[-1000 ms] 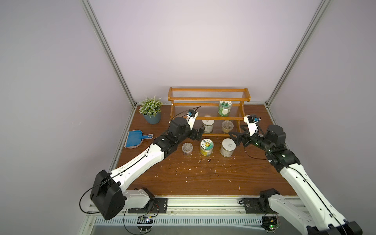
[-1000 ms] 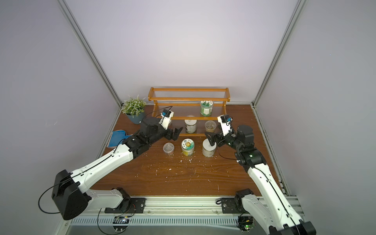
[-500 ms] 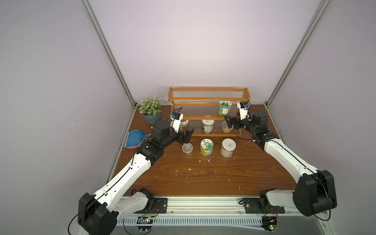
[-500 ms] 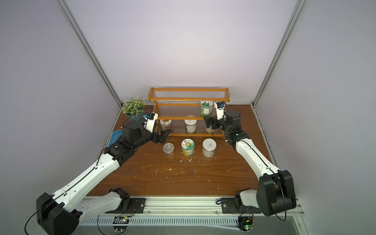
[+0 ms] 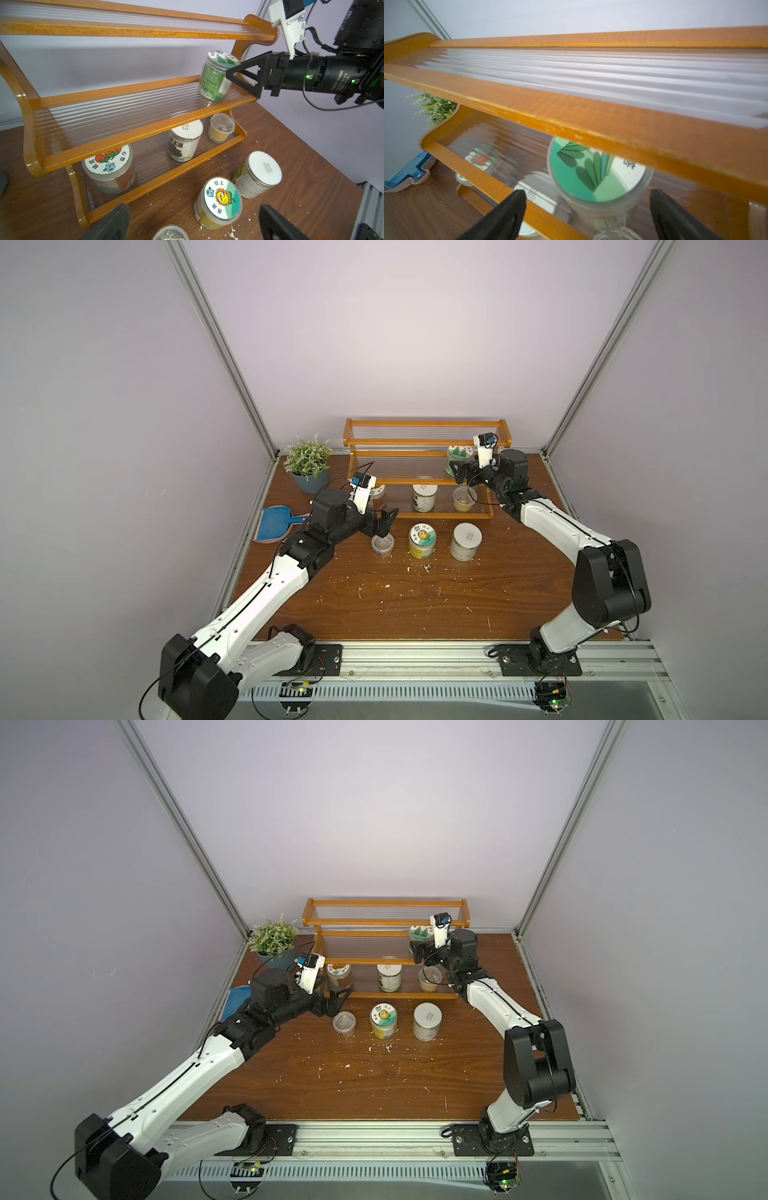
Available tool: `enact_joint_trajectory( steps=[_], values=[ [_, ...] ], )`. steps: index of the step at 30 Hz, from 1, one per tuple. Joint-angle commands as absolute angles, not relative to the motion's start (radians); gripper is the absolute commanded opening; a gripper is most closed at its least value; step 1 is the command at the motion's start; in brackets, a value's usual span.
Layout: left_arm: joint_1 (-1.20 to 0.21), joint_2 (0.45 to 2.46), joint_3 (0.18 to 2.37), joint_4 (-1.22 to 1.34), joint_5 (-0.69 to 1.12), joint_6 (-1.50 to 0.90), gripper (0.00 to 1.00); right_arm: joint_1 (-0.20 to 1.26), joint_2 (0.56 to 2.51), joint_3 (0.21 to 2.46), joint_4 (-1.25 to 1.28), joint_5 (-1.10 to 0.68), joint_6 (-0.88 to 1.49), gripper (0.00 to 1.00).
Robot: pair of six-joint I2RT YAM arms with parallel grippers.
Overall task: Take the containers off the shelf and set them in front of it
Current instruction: 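Pick up a container from the shelf.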
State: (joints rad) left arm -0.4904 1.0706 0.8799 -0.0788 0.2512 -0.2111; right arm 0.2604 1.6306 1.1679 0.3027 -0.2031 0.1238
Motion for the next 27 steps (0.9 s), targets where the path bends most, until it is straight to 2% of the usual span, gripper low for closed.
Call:
enact_joint_trajectory(
  steps=[1, 22, 27],
  values=[
    [-0.482, 1.058, 0.872, -0.066, 0.271, -0.219, 1.0, 0.263, 1.645, 1.22, 0.379, -0.175, 0.141, 1.0],
    [-0.481, 1.052, 0.847, -0.066, 0.267, -0.211, 1.0, 0.272, 1.765, 1.305, 0.454, -0.134, 0.105, 0.99],
    [-0.481, 1.052, 0.845, -0.067, 0.268, -0.21, 1.0, 0.278, 1.772, 1.314, 0.44, -0.146, 0.081, 0.96]
  ],
)
